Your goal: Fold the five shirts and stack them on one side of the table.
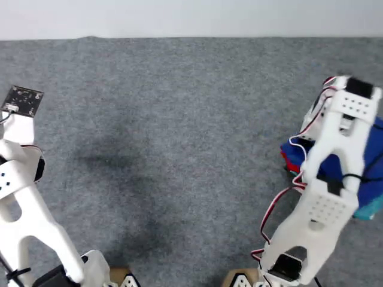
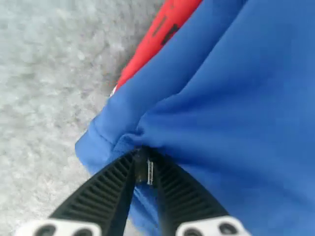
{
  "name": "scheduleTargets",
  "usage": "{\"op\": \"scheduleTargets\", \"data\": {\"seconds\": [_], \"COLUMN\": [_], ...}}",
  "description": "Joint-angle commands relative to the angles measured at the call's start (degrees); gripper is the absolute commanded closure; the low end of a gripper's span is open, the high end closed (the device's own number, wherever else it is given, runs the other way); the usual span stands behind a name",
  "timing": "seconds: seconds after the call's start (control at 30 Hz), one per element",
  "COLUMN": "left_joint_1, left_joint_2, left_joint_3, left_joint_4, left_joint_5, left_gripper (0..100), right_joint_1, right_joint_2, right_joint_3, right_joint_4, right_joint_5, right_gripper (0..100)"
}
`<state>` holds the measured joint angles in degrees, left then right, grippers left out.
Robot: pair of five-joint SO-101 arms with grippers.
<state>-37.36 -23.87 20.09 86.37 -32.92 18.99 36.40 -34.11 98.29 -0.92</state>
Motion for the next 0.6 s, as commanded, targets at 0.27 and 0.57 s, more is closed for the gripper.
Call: {"op": "scheduleTargets", "data": {"seconds": [0.27, 0.57], "left_joint_1": [0.1, 0.0], "left_joint_2": [-1.8, -1.8], "left_joint_3": [-0.2, -0.2], "left_joint_4": [0.7, 0.7], "left_joint_5": [-0.1, -0.1], "left_gripper": [99, 99], "right_joint_1": [-4.0, 3.3], "right_joint_2": [-6.5, -10.3], "right_joint_3": [-6.1, -4.7], "right_joint_4": [4.4, -12.6], "right_joint_5": [-0.5, -0.4], "right_gripper": [99.0, 99.0]}}
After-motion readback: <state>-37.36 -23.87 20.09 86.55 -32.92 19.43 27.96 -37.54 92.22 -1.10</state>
